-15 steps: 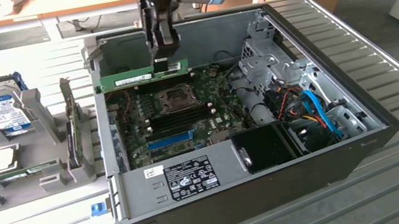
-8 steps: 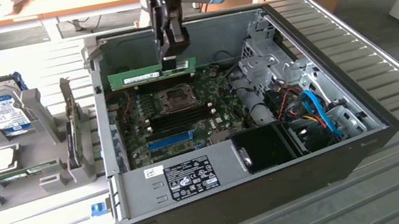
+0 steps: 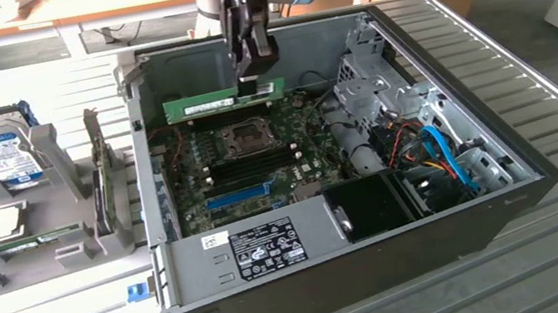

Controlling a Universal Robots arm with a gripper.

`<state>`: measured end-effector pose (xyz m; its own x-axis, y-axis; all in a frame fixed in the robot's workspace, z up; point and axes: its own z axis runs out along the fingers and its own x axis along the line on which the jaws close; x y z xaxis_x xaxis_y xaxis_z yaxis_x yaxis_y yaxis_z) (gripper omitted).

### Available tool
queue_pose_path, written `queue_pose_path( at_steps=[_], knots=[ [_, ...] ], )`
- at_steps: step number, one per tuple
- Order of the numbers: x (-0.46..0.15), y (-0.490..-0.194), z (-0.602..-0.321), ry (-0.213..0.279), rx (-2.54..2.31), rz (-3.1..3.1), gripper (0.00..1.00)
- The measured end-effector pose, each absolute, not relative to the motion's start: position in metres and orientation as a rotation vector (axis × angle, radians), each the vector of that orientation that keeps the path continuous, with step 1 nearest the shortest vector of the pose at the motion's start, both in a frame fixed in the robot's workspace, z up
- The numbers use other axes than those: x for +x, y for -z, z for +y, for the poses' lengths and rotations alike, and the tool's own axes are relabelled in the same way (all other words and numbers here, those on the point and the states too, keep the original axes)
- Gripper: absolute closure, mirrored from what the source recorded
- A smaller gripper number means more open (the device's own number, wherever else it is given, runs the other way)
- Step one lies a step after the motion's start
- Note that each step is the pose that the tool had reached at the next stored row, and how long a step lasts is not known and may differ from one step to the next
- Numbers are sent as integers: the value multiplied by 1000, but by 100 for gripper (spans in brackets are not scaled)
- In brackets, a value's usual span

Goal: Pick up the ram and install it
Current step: 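Pick up the ram and move it above insertion slot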

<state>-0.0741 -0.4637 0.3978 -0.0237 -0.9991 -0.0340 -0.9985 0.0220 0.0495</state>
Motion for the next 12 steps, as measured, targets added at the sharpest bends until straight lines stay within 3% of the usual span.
queue_pose_path(
  at_steps=[12],
  knots=[
    [-61, -398, -464, 93, 2188, -2238, 88]
  ],
)
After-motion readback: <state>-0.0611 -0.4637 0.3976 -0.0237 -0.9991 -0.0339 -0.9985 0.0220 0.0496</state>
